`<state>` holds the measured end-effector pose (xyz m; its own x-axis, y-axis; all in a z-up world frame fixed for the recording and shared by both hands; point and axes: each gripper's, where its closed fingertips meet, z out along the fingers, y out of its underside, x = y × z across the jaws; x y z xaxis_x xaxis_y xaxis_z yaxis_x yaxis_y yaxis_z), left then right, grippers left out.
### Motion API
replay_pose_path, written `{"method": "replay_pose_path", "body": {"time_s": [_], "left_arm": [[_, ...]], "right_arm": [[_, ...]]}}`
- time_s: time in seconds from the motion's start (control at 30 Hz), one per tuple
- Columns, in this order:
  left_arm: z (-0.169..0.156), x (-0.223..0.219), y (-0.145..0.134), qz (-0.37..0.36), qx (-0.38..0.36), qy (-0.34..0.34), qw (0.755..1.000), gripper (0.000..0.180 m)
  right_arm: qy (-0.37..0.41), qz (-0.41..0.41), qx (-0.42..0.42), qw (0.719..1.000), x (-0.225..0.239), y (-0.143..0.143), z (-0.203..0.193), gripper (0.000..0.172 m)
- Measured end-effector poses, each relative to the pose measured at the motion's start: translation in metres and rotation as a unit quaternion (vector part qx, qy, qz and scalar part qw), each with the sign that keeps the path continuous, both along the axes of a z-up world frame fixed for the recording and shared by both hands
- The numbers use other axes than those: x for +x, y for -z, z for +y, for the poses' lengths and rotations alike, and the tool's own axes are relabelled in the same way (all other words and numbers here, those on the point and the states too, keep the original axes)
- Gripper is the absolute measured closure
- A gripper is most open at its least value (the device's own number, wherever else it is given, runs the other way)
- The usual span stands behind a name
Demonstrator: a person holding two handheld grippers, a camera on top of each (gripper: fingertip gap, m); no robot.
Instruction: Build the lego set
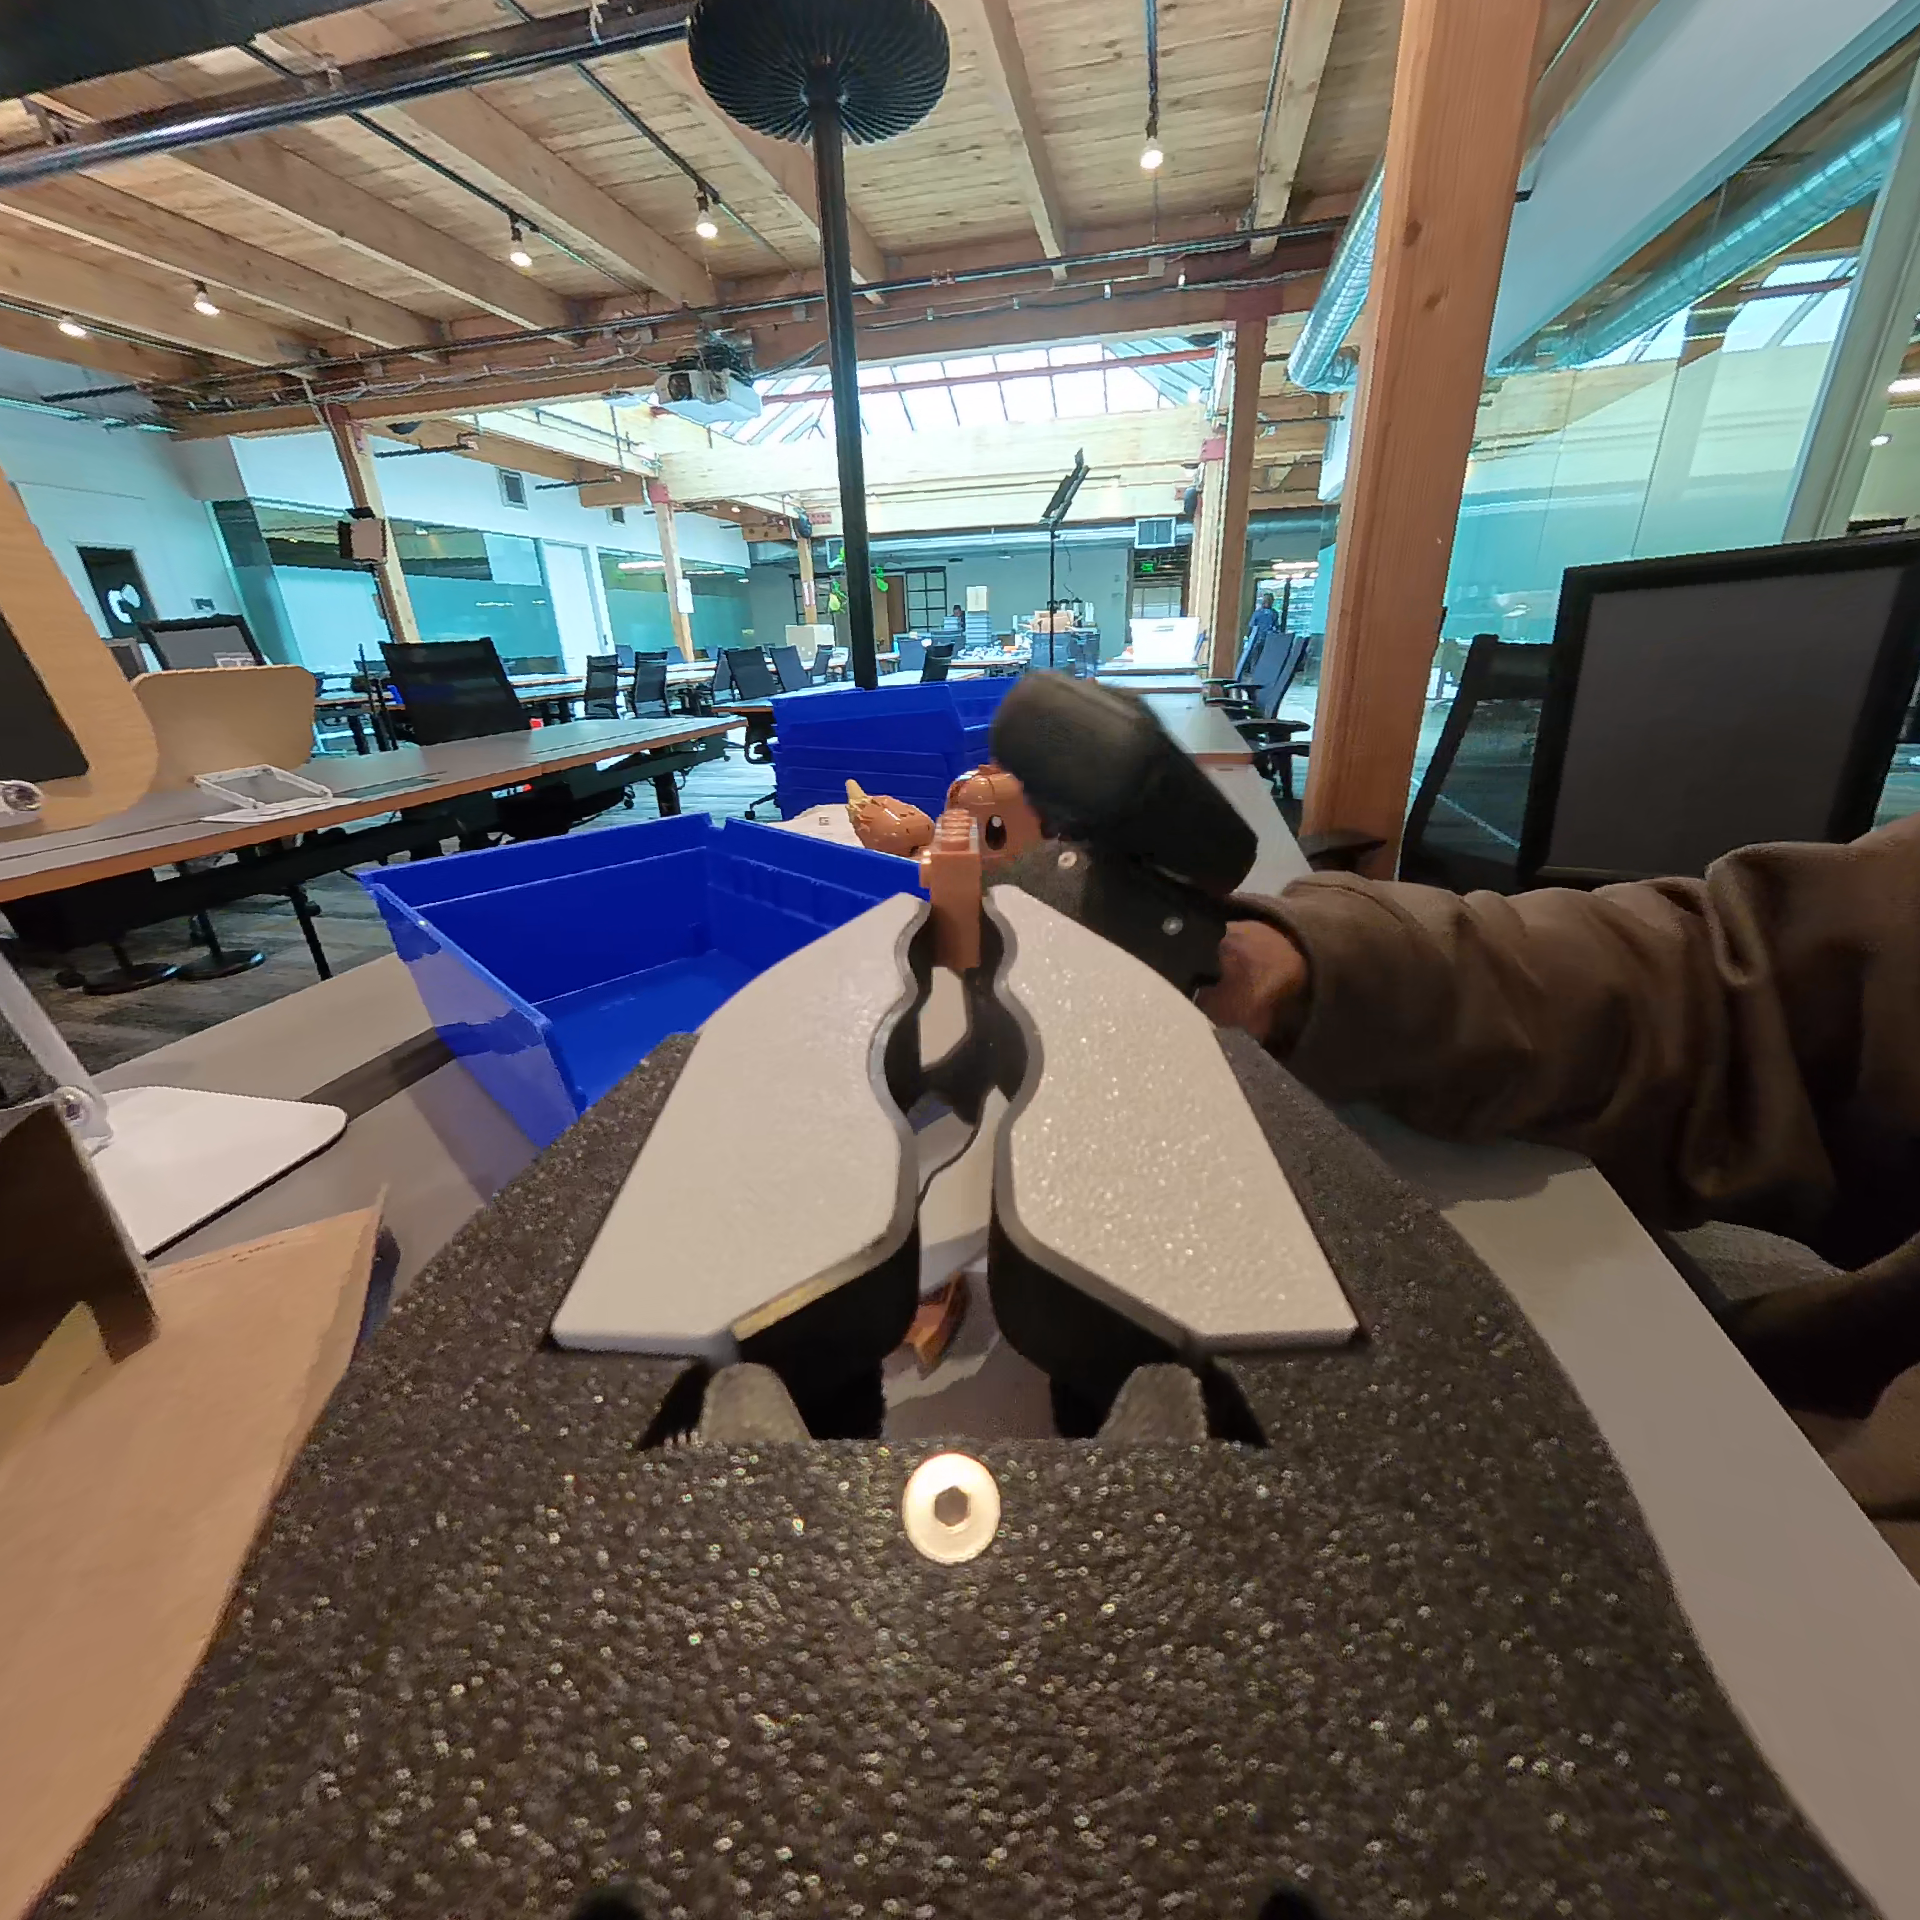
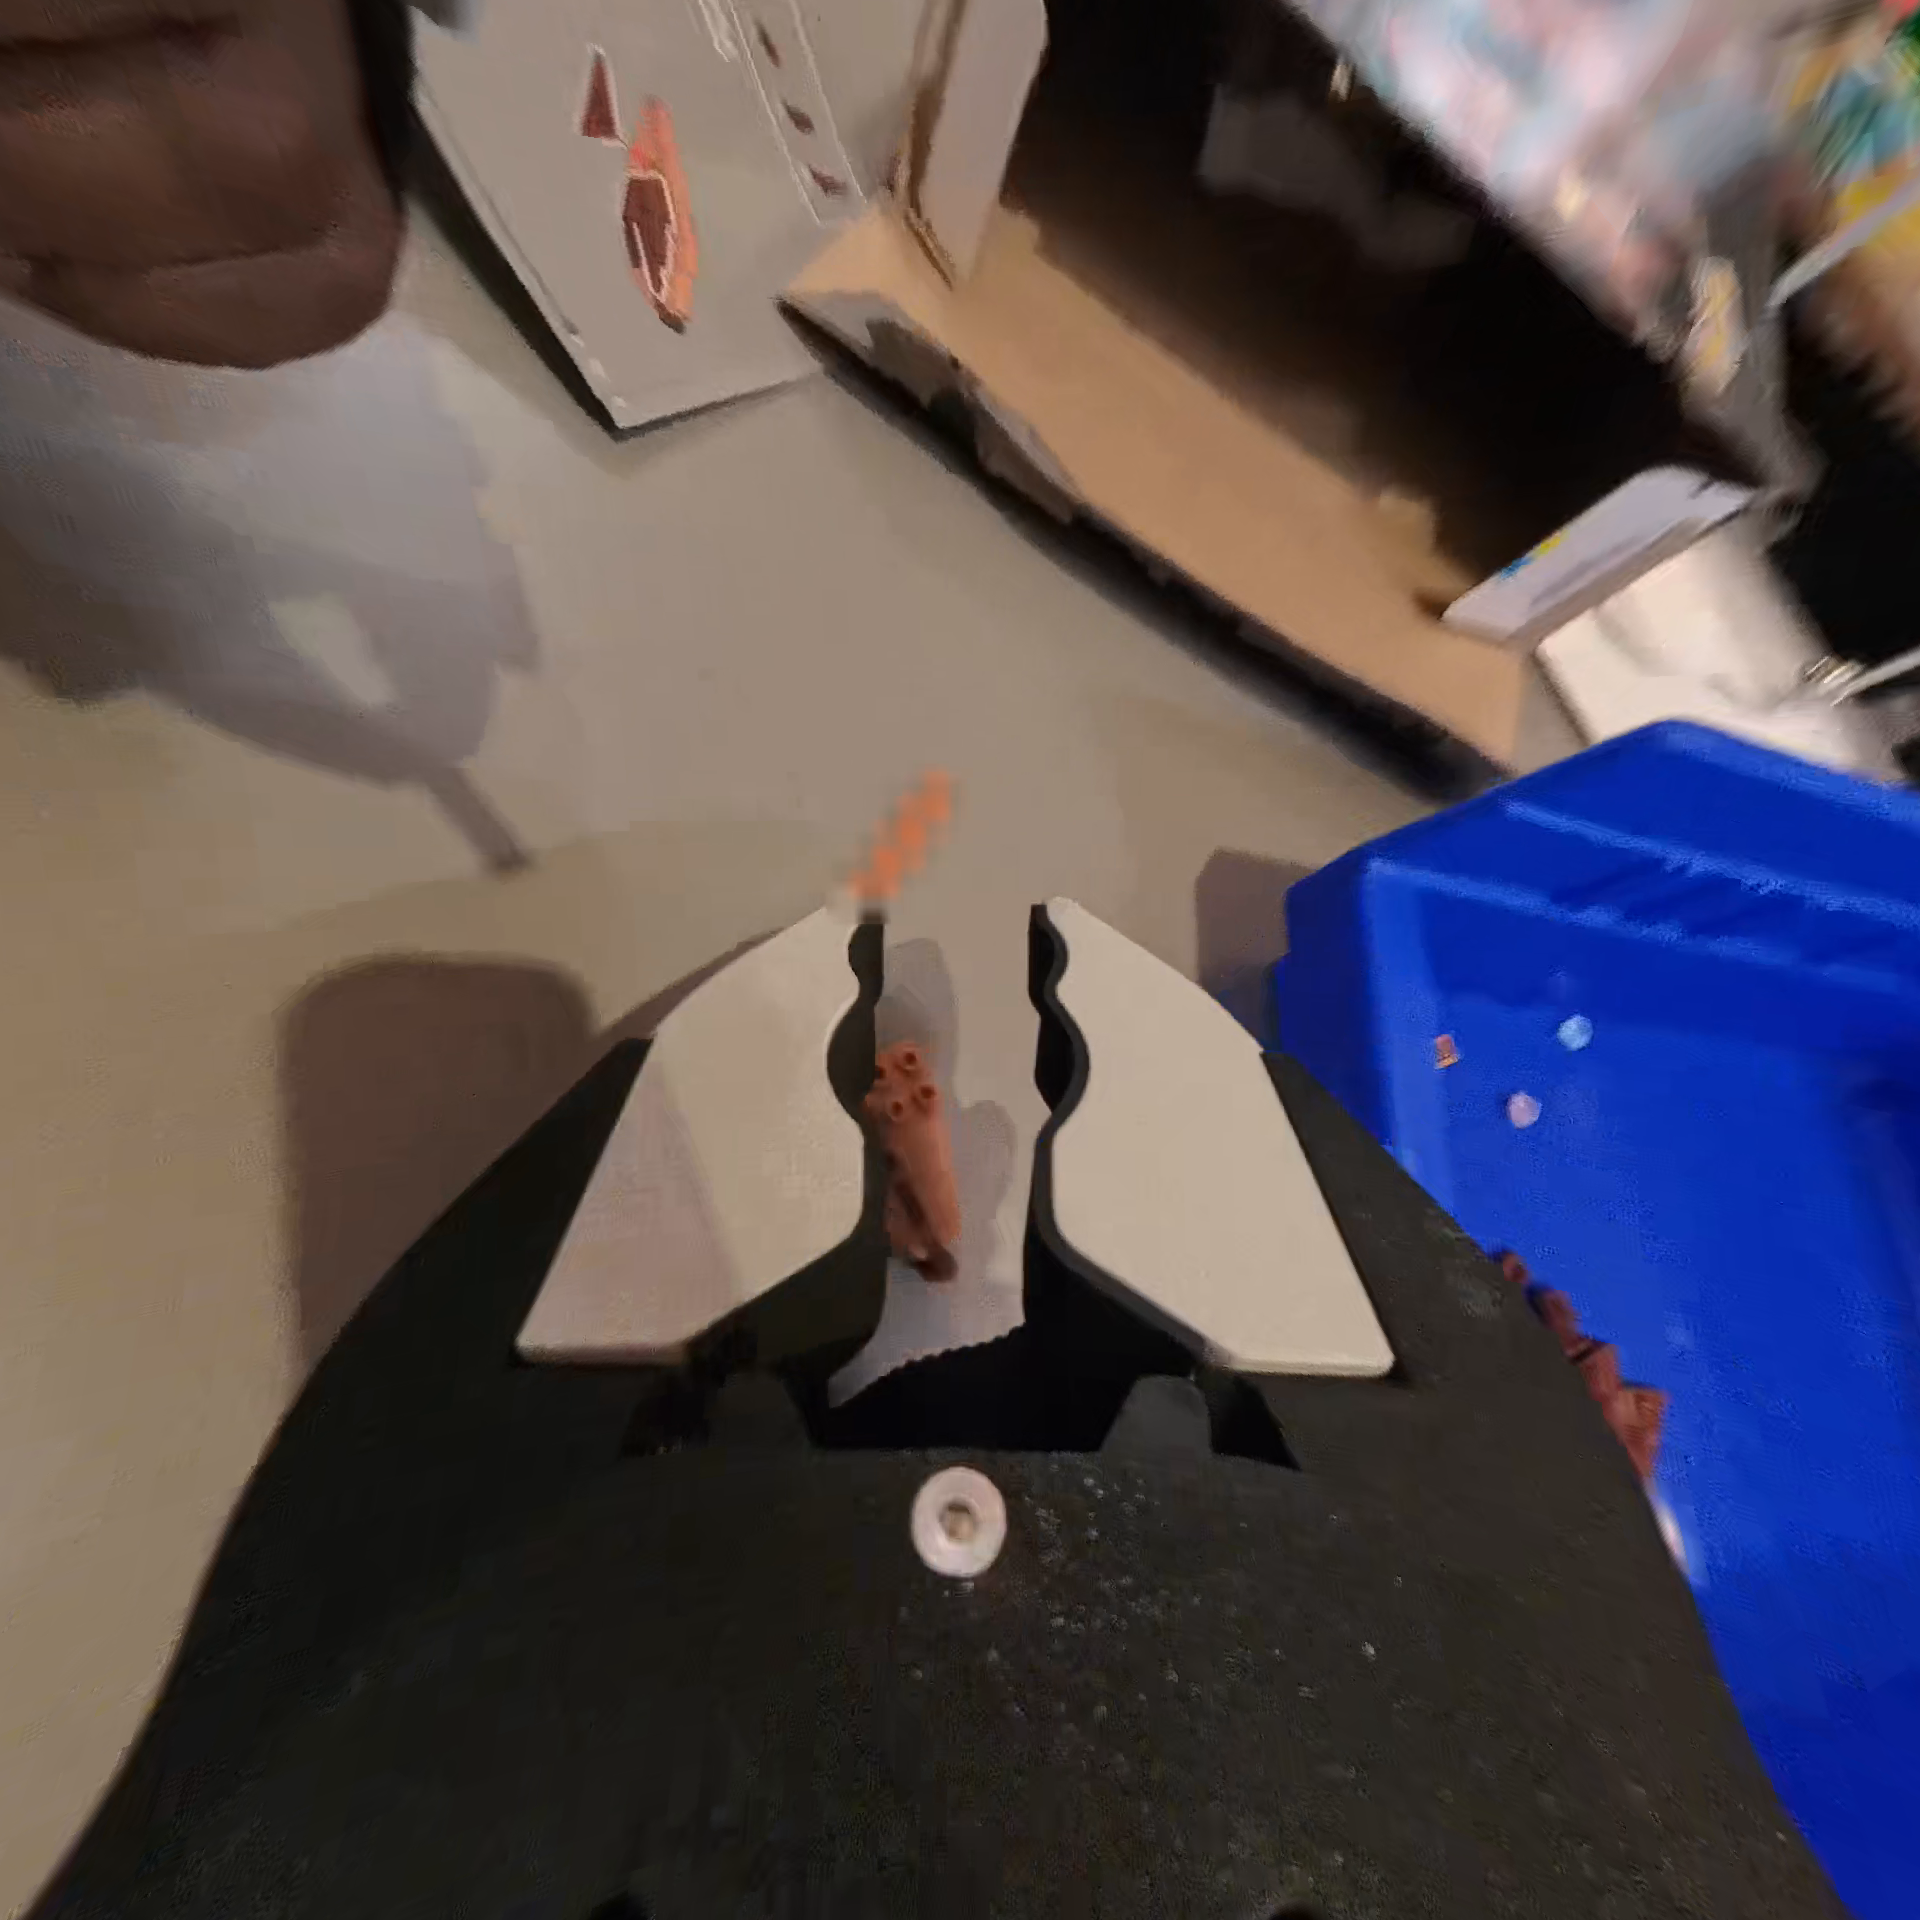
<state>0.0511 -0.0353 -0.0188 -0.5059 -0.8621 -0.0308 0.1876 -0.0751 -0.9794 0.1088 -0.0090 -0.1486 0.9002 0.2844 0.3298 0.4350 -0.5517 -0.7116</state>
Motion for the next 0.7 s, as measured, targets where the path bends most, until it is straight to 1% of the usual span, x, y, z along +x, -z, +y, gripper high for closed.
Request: {"method": "replay_pose_path", "body": {"time_s": [0.07,0.13,0.27,0.47,0.63,0.7], "left_arm": [[0.004,0.0,-0.002,-0.005,-0.001,-0.009,1.0,0.173],[0.008,-0.001,-0.005,-0.012,-0.004,-0.018,1.0,0.173],[0.019,-0.004,-0.013,-0.029,-0.015,-0.039,0.999,0.173],[0.038,-0.011,-0.027,-0.055,-0.043,-0.066,0.995,0.173],[0.044,-0.015,-0.031,-0.066,-0.051,-0.071,0.994,0.173],[0.044,-0.016,-0.033,-0.071,-0.052,-0.07,0.994,0.173]], "right_arm": [[0.033,0.008,-0.029,0.999,0.003,0.009,0.004,0.145],[0.049,0.022,-0.051,0.997,0.002,0.016,0.007,0.145],[0.058,0.05,-0.083,0.994,-0.006,0.026,0.012,0.146],[0.074,0.05,-0.109,0.99,-0.009,0.038,0.017,0.146],[0.084,0.063,-0.124,0.987,-0.012,0.041,0.019,0.162],[0.091,0.069,-0.126,0.985,-0.011,0.041,0.019,0.163]]}}
